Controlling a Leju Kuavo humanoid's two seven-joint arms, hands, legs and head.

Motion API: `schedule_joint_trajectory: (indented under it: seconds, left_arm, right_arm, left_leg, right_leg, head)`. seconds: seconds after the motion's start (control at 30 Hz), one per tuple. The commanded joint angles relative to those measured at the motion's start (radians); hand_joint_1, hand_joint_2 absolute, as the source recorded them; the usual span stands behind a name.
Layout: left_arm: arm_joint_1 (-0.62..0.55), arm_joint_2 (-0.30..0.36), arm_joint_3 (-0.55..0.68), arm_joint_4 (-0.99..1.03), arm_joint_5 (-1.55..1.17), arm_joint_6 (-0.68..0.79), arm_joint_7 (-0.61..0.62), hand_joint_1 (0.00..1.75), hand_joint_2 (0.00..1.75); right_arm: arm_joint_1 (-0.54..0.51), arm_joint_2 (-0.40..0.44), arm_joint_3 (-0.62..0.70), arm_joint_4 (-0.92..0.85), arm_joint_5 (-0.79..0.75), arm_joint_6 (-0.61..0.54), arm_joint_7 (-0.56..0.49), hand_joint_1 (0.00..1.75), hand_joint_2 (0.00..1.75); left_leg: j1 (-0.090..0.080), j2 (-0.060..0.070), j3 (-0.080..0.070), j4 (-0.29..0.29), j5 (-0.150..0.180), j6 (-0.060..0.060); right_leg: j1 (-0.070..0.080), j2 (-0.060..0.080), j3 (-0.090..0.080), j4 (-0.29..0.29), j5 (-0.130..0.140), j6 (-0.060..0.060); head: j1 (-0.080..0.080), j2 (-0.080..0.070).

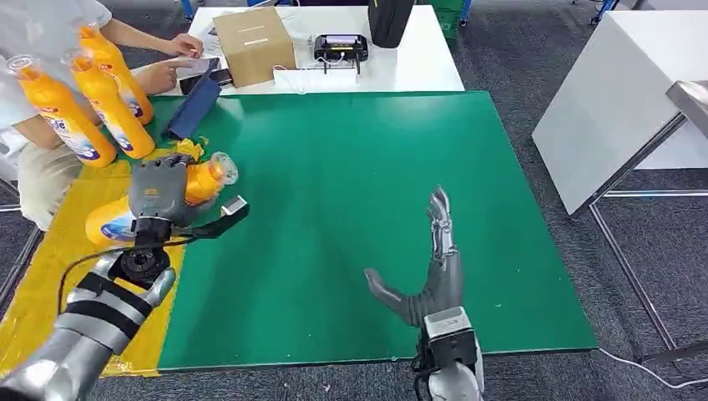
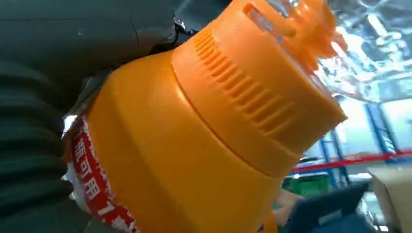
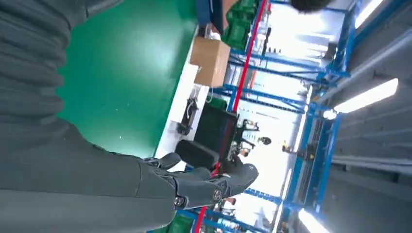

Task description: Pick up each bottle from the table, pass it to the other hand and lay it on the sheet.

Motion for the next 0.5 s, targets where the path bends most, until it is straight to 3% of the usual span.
schedule_joint_trajectory:
  seconds: [0.03,0.2,0.47,0.5]
  left_arm:
    - [-0.157,-0.009,-0.12,0.506,-0.003,-0.099,-0.107,1.75,1.75]
    - [-0.061,-0.068,0.057,0.609,0.046,-0.114,-0.18,1.75,1.75]
    - [0.001,-0.098,0.146,0.605,0.082,-0.138,-0.2,1.75,1.75]
    - [0.015,-0.103,0.164,0.598,0.085,-0.123,-0.208,0.33,1.75]
  right_arm:
    - [-0.045,-0.015,-0.036,0.011,-0.005,0.011,0.012,0.0,1.75]
    - [-0.035,-0.032,-0.067,0.005,0.011,0.02,0.04,0.0,1.75]
    - [-0.024,-0.034,-0.094,0.0,0.02,0.021,0.05,0.0,1.75]
    - [-0.025,-0.031,-0.101,0.005,0.018,0.026,0.058,0.0,1.75]
  left_leg:
    - [0.0,-0.001,0.003,-0.001,-0.001,-0.001]
    - [0.002,0.0,0.007,-0.001,-0.003,-0.002]
    - [0.0,-0.001,0.005,-0.002,-0.001,-0.001]
    - [0.0,-0.001,0.007,-0.002,-0.002,-0.002]
  right_leg:
    - [0.0,0.003,0.003,-0.001,-0.001,-0.001]
    - [0.001,0.007,0.007,-0.001,-0.002,-0.003]
    - [-0.001,0.004,0.005,-0.002,-0.001,-0.002]
    - [-0.001,0.006,0.007,-0.002,-0.001,-0.002]
  head:
    - [0.0,0.0]
    - [0.0,0.0]
    - [0.0,0.0]
    - [0.0,0.0]
